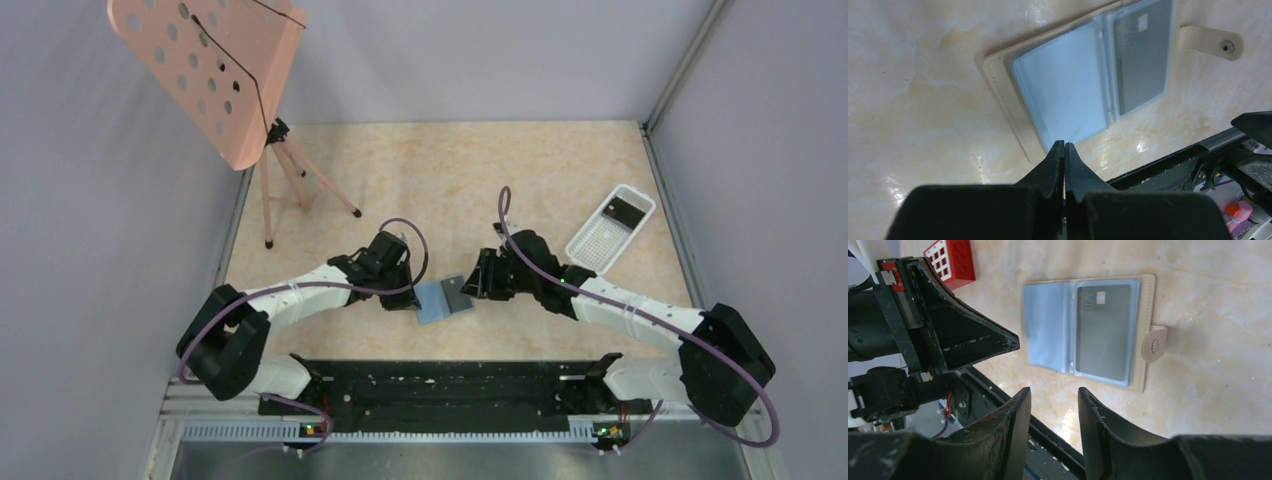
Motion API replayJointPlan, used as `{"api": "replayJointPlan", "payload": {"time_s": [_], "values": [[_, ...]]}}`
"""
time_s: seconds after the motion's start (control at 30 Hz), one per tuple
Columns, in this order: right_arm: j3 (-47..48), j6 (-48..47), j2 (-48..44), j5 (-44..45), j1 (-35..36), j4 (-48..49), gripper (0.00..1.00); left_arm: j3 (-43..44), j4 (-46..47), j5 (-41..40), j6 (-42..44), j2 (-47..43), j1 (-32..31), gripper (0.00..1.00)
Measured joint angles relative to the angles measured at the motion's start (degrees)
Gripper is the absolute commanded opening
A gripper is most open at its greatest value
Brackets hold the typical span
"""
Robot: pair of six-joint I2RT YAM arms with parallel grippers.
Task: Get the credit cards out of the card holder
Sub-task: Remove the credit card from the card holder.
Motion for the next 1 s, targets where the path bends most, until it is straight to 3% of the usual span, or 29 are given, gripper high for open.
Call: {"api": "replayJointPlan", "payload": {"time_s": [0.43,1.0], "values": [[0.1,-3.5,12.0,3.3,0.0,2.4,0.42,-1.2,3.0,-0.6,-0.6,4.2,0.0,0.0],[1.2,-7.1,16.2,3.4,0.0,6.6,0.42,-2.3,4.3,-0.2,-0.6,4.7,0.0,0.0]]}}
